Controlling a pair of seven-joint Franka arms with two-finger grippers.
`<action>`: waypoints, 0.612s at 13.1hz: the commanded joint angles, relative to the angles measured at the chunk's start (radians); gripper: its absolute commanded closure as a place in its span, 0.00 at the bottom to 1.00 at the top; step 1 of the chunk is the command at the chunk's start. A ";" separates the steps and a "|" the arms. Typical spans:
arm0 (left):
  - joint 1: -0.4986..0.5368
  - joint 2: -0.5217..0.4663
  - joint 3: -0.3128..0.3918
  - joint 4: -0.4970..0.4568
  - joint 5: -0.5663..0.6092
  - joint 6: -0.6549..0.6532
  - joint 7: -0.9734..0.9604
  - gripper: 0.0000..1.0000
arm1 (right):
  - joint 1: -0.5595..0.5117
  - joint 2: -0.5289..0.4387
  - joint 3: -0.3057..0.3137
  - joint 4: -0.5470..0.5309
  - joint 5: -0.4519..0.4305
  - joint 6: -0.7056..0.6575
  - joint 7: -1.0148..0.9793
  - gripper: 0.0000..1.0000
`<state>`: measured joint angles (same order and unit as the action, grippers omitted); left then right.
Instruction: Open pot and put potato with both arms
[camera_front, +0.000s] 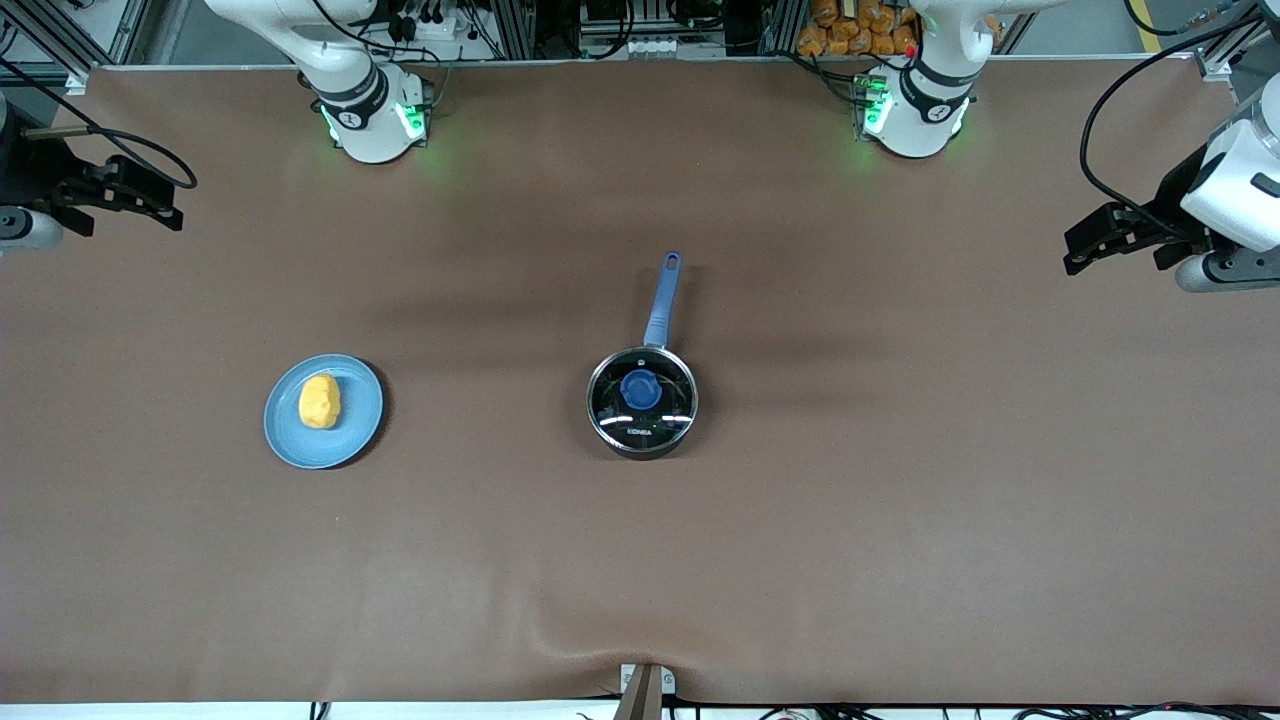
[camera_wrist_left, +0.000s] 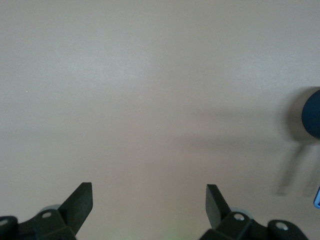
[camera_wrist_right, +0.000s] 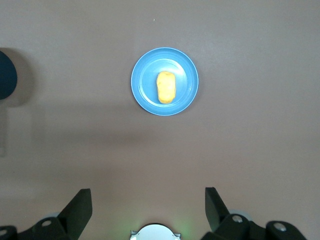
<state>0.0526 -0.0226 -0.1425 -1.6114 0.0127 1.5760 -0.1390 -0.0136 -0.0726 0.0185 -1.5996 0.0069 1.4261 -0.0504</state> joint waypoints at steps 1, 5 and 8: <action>0.007 -0.008 -0.005 0.010 -0.002 -0.019 -0.001 0.00 | -0.011 0.005 0.003 0.017 0.013 -0.015 -0.014 0.00; 0.007 -0.005 -0.003 0.021 0.000 -0.025 -0.004 0.00 | -0.011 0.005 0.003 0.017 0.013 -0.015 -0.014 0.00; 0.006 -0.007 0.000 0.025 0.003 -0.025 -0.010 0.00 | -0.011 0.005 0.003 0.017 0.013 -0.015 -0.014 0.00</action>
<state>0.0533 -0.0226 -0.1401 -1.6007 0.0128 1.5703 -0.1391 -0.0137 -0.0726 0.0183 -1.5996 0.0069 1.4260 -0.0504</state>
